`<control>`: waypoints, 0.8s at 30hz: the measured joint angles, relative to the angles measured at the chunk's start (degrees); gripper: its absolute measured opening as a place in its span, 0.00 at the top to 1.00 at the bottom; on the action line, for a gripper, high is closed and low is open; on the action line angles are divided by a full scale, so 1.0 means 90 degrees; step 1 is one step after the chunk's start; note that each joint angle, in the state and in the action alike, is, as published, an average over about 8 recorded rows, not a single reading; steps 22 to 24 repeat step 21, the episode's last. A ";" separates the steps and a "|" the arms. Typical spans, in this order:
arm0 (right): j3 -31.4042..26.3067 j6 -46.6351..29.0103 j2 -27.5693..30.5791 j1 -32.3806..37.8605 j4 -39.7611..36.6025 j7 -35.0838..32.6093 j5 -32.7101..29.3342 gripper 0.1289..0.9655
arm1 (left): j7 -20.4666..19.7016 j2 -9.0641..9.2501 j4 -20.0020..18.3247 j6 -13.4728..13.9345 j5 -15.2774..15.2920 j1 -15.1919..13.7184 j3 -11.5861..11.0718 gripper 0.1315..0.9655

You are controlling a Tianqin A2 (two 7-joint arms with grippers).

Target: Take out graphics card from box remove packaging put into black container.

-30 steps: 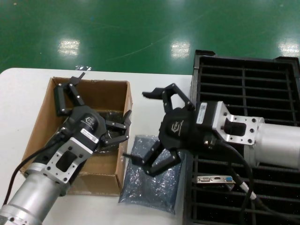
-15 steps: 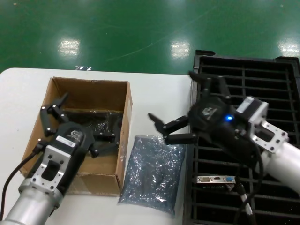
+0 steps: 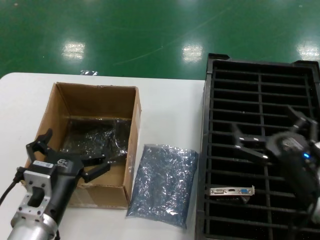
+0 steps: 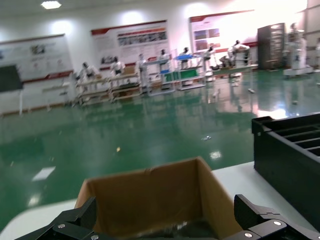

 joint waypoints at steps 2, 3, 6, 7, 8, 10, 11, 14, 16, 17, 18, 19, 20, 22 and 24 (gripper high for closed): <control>0.0198 0.0269 -0.0082 -0.0265 -0.0025 -0.0121 0.0087 0.00 | 0.0009 -0.0001 0.0079 -0.0084 -0.0218 0.0039 -0.0008 0.00; 0.0294 0.0400 -0.0122 -0.0393 -0.0038 -0.0180 0.0129 0.00 | 0.0014 -0.0001 0.0117 -0.0124 -0.0325 0.0058 -0.0013 0.00; 0.0533 0.0725 -0.0221 -0.0706 -0.0068 -0.0327 0.0233 0.00 | 0.0026 -0.0002 0.0210 -0.0225 -0.0583 0.0105 -0.0022 0.00; 0.0586 0.0798 -0.0243 -0.0778 -0.0075 -0.0360 0.0257 0.00 | 0.0028 -0.0002 0.0232 -0.0248 -0.0643 0.0116 -0.0025 0.00; 0.0629 0.0857 -0.0262 -0.0835 -0.0080 -0.0387 0.0276 0.00 | 0.0030 -0.0002 0.0249 -0.0266 -0.0691 0.0125 -0.0027 0.00; 0.0683 0.0931 -0.0284 -0.0907 -0.0087 -0.0420 0.0299 0.00 | 0.0033 -0.0002 0.0271 -0.0289 -0.0750 0.0136 -0.0029 0.00; 0.0693 0.0944 -0.0288 -0.0919 -0.0088 -0.0426 0.0303 0.00 | 0.0033 -0.0002 0.0274 -0.0293 -0.0761 0.0137 -0.0029 0.00; 0.0703 0.0958 -0.0292 -0.0933 -0.0089 -0.0432 0.0308 0.00 | 0.0034 -0.0002 0.0278 -0.0297 -0.0772 0.0139 -0.0030 0.00; 0.0704 0.0959 -0.0293 -0.0935 -0.0090 -0.0432 0.0308 0.00 | 0.0034 -0.0002 0.0279 -0.0298 -0.0774 0.0140 -0.0030 0.00; 0.0705 0.0960 -0.0293 -0.0935 -0.0090 -0.0432 0.0308 0.00 | 0.0034 -0.0002 0.0279 -0.0298 -0.0774 0.0140 -0.0030 0.00; 0.0705 0.0960 -0.0293 -0.0935 -0.0090 -0.0432 0.0308 0.00 | 0.0034 -0.0002 0.0279 -0.0298 -0.0774 0.0140 -0.0030 0.00; 0.0705 0.0960 -0.0293 -0.0935 -0.0090 -0.0432 0.0308 0.00 | 0.0034 -0.0002 0.0279 -0.0298 -0.0774 0.0140 -0.0030 0.00; 0.0705 0.0960 -0.0293 -0.0935 -0.0090 -0.0432 0.0308 0.00 | 0.0034 -0.0002 0.0279 -0.0298 -0.0774 0.0140 -0.0030 0.00; 0.0705 0.0960 -0.0293 -0.0935 -0.0090 -0.0432 0.0308 0.00 | 0.0034 -0.0002 0.0279 -0.0298 -0.0774 0.0140 -0.0030 0.00; 0.0705 0.0960 -0.0293 -0.0935 -0.0090 -0.0432 0.0308 0.00 | 0.0034 -0.0002 0.0279 -0.0298 -0.0774 0.0140 -0.0030 0.00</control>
